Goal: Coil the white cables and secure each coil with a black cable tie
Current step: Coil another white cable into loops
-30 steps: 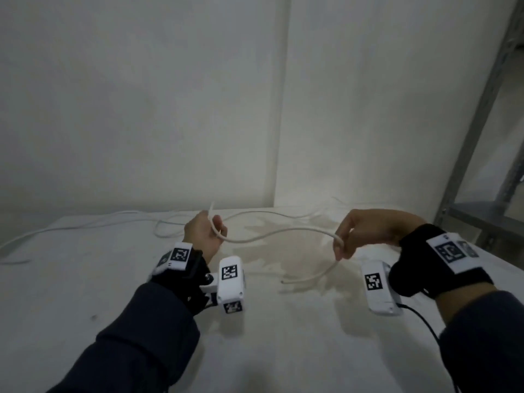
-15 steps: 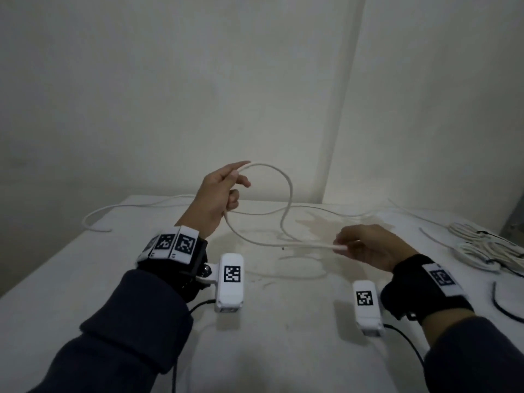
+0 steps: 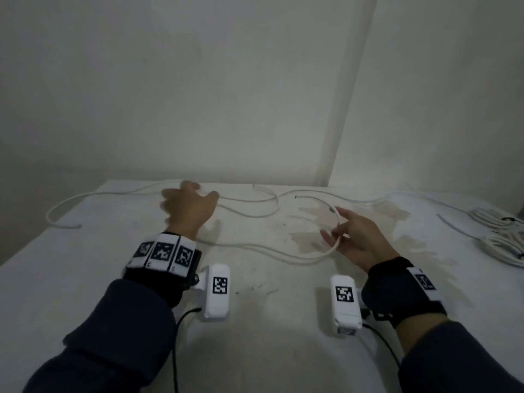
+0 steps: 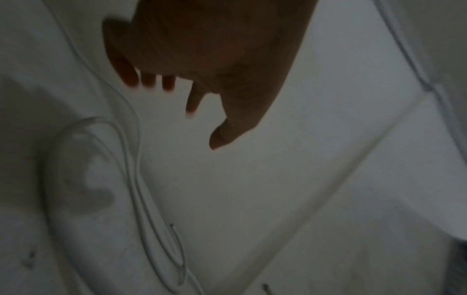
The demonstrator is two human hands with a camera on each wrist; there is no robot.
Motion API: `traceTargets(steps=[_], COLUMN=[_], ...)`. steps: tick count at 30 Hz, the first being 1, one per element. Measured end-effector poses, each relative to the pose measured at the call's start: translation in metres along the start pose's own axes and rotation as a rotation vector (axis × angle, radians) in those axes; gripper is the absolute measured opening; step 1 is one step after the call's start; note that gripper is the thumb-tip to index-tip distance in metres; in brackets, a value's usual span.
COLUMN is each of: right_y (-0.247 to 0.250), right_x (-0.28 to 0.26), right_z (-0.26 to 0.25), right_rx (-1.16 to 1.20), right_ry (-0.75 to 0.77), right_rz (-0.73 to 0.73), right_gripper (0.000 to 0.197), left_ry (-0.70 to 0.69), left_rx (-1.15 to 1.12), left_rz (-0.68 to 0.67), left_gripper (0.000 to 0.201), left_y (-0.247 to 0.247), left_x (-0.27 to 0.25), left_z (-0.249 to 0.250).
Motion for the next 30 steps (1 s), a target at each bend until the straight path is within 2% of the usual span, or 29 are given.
traceTargets(steps=[1, 2, 4, 5, 6, 7, 8, 11, 14, 18, 25, 30], right_y=[-0.003, -0.008, -0.018, -0.024, -0.031, -0.036, -0.04, -0.039, -0.032, -0.027, -0.039, -0.042], right_x=[0.003, 0.004, 0.005, 0.003, 0.001, -0.002, -0.004, -0.006, -0.001, 0.004, -0.003, -0.005], right_z=[0.003, 0.008, 0.017, 0.022, 0.028, 0.033, 0.04, 0.054, 0.061, 0.063, 0.058, 0.058], right_rx=[0.069, 0.147, 0.303, 0.352, 0.371, 0.369, 0.356, 0.338, 0.396, 0.393, 0.163, -0.038], right_ry=[-0.003, -0.018, -0.061, -0.082, -0.097, -0.113, -0.13, -0.177, -0.206, -0.163, -0.069, 0.026], right_rz=[0.002, -0.002, -0.028, -0.046, -0.066, -0.083, -0.091, -0.067, -0.02, 0.007, -0.119, -0.171], right_gripper=[0.056, 0.054, 0.047, 0.045, 0.043, 0.041, 0.038, 0.028, 0.013, 0.007, 0.009, 0.03], left_ry=[-0.068, -0.063, 0.091, 0.169, 0.231, 0.282, 0.316, 0.338, 0.332, 0.321, 0.203, 0.199], left_rx=[-0.077, -0.137, -0.198, -0.249, -0.332, -0.436, -0.557, -0.946, -1.173, -1.226, -1.112, -1.097], left_rz=[-0.14, -0.372, -0.884, -1.038, -1.089, -1.051, -0.957, -0.643, -0.522, -0.387, -0.353, -0.478], left_gripper=[0.03, 0.03, 0.053, 0.062, 0.066, 0.065, 0.058, 0.025, 0.004, 0.018, 0.022, 0.011], left_y=[-0.007, -0.021, -0.048, -0.058, -0.067, -0.073, -0.078, -0.088, -0.093, -0.095, -0.098, -0.099], left_x=[-0.012, -0.028, -0.07, -0.085, -0.093, -0.094, -0.091, -0.079, -0.077, -0.072, -0.065, -0.07], left_z=[0.008, 0.011, 0.013, 0.012, 0.012, 0.009, 0.006, -0.002, -0.007, -0.018, -0.019, -0.011])
Point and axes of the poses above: each hand's wrist, its own x-axis towards the middle knuckle, its own y-axis out of the back of the hand, z = x × y, the point moved 5 cm from there along x, towards the middle knuckle, and after that the axes turned 4 degrees about -y, right-handed, at the moved point
